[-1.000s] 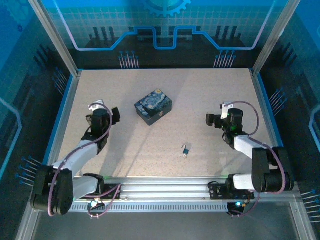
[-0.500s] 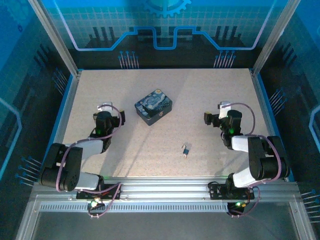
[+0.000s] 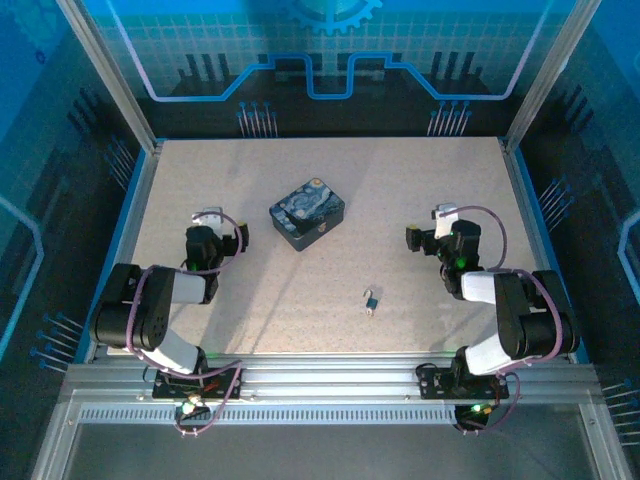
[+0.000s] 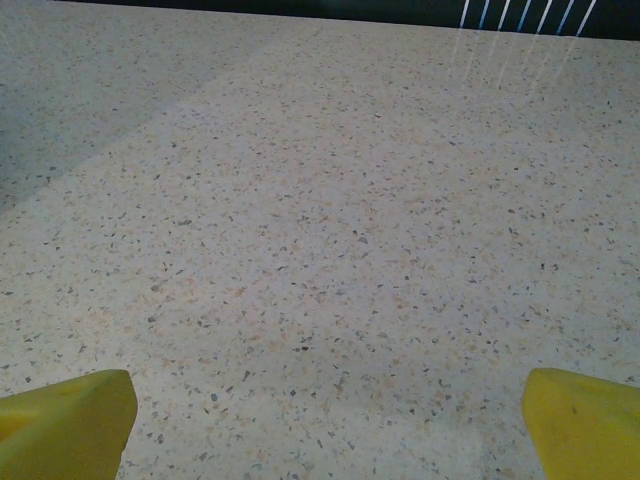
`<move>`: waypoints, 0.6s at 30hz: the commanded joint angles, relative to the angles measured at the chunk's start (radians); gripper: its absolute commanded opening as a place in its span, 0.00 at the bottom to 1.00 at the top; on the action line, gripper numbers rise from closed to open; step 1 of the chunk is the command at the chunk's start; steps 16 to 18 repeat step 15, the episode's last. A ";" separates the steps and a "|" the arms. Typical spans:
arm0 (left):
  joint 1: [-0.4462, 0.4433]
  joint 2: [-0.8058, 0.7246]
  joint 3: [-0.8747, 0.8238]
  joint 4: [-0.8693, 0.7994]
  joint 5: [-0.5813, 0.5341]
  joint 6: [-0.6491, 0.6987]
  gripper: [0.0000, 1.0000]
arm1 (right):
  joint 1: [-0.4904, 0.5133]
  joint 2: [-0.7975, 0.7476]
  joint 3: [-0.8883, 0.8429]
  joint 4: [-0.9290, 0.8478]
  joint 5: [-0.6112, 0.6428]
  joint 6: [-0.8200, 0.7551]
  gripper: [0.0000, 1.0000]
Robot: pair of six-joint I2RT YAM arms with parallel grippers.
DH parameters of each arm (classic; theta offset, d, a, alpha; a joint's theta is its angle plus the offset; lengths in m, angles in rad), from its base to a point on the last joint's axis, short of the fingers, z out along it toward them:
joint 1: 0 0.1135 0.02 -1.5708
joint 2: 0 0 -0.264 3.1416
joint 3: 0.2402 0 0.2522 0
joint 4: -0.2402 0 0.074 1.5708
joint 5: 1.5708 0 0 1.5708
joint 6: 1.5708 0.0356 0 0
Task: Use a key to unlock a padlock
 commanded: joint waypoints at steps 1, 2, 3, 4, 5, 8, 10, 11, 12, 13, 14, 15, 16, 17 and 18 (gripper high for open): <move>0.009 -0.002 0.006 0.049 0.038 -0.014 0.99 | 0.020 0.011 0.018 0.026 0.026 -0.023 1.00; 0.009 -0.004 0.007 0.047 0.038 -0.014 0.99 | 0.020 0.011 0.018 0.026 0.027 -0.023 1.00; 0.009 -0.002 0.006 0.048 0.038 -0.014 0.99 | 0.019 0.011 0.019 0.026 0.026 -0.023 1.00; 0.009 -0.004 0.006 0.048 0.038 -0.014 0.99 | 0.019 0.011 0.018 0.026 0.027 -0.023 1.00; 0.009 -0.001 0.007 0.048 0.038 -0.014 0.99 | 0.019 0.011 0.018 0.026 0.027 -0.023 1.00; 0.010 -0.001 0.007 0.048 0.038 -0.013 0.99 | 0.021 0.010 0.018 0.026 0.026 -0.023 1.00; 0.009 -0.002 0.006 0.048 0.037 -0.013 0.99 | 0.021 0.011 0.017 0.026 0.028 -0.023 1.00; 0.009 -0.002 0.006 0.048 0.038 -0.012 0.99 | 0.023 0.011 0.017 0.027 0.029 -0.024 1.00; 0.009 -0.002 0.006 0.048 0.037 -0.013 0.99 | 0.024 0.010 0.017 0.027 0.030 -0.024 1.00; 0.009 -0.002 0.007 0.048 0.037 -0.013 0.99 | 0.024 0.011 0.017 0.027 0.031 -0.025 1.00; 0.009 -0.001 0.006 0.048 0.037 -0.013 0.99 | 0.024 0.011 0.017 0.027 0.030 -0.024 1.00; 0.009 -0.002 0.006 0.048 0.038 -0.013 0.99 | 0.023 0.011 0.017 0.026 0.030 -0.024 1.00; 0.009 -0.002 0.006 0.048 0.038 -0.013 0.99 | 0.023 0.011 0.017 0.026 0.030 -0.024 1.00; 0.009 -0.002 0.006 0.048 0.038 -0.013 0.99 | 0.023 0.011 0.017 0.026 0.030 -0.024 1.00; 0.009 -0.002 0.006 0.048 0.038 -0.013 0.99 | 0.023 0.011 0.017 0.026 0.030 -0.024 1.00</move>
